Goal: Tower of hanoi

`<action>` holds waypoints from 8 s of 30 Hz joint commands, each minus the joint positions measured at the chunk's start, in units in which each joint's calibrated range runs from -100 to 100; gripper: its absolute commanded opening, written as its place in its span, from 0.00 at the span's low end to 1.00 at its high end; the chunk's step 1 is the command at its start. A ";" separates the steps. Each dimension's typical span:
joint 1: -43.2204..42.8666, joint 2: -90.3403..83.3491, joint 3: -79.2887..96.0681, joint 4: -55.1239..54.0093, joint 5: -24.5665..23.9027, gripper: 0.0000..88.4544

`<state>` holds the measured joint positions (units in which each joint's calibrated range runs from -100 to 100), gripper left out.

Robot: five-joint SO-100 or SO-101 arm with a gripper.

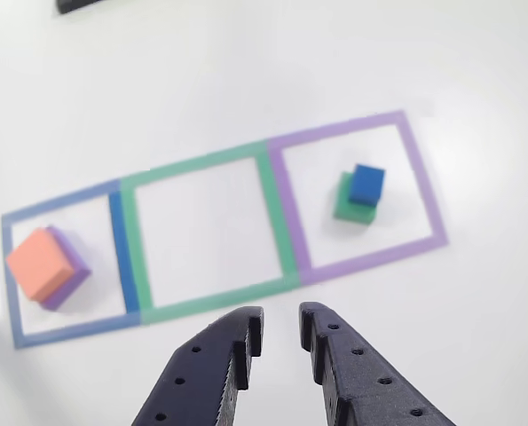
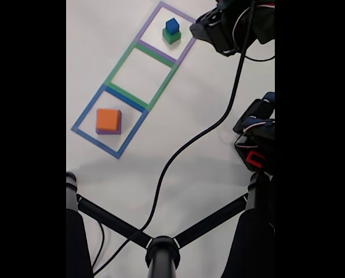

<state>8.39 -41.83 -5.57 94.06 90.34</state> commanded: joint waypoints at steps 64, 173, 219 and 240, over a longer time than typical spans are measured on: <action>16.28 46.08 74.77 -144.20 9.66 0.29; -10.72 -8.89 21.52 -13.49 9.66 0.00; -7.44 62.42 75.04 -162.82 9.66 0.02; -9.19 68.76 75.22 -167.19 9.66 0.03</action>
<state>0.04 27.06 70.15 -71.27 98.82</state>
